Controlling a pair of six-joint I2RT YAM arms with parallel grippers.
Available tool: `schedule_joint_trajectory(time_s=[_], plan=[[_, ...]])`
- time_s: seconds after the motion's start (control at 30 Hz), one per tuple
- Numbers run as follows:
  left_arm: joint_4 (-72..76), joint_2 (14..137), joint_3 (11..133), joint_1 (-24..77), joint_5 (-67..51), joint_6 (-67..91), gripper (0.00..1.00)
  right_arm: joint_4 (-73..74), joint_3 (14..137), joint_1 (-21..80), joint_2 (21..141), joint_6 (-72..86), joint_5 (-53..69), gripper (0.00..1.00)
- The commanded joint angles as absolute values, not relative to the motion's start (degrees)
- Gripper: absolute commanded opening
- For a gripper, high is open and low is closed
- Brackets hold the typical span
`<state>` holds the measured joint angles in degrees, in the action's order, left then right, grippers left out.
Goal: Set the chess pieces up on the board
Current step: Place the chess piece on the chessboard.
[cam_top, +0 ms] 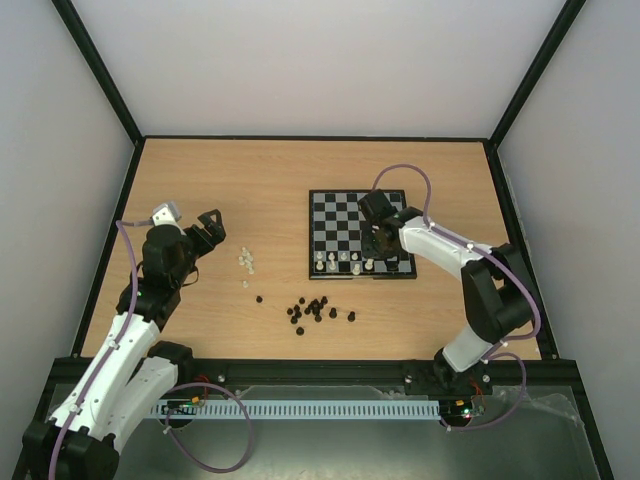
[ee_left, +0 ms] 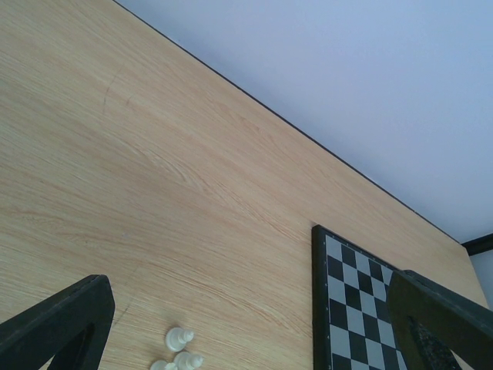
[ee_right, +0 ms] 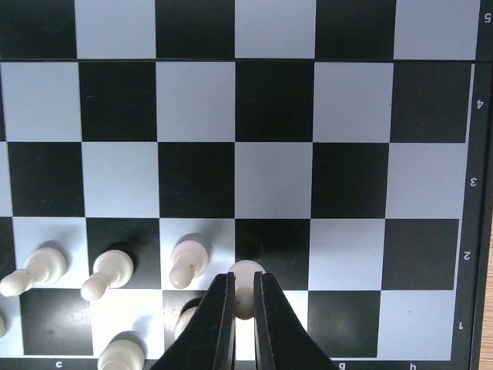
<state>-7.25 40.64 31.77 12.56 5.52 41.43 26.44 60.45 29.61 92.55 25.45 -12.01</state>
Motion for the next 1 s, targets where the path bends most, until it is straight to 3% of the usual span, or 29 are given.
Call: schedule_joint_trajectory(time_s=[0.0, 0.67, 0.9, 0.97], plan=[[-6.9, 40.9, 32.0, 12.5, 5.9, 41.2, 0.99, 26.4, 59.2, 28.7, 93.7, 24.6, -12.1, 0.01], [-6.7, 40.9, 31.9, 12.5, 5.6, 41.3, 0.99, 24.5, 57.9, 27.2, 95.7, 24.1, -11.4, 0.02], [-6.8, 40.8, 31.9, 12.5, 5.5, 41.3, 0.99, 25.0, 57.8, 27.2, 94.6, 24.2, -11.6, 0.25], [-6.7, 40.9, 31.9, 12.5, 5.5, 41.3, 0.99, 25.2, 57.9, 27.2, 94.1, 24.2, -11.6, 0.26]])
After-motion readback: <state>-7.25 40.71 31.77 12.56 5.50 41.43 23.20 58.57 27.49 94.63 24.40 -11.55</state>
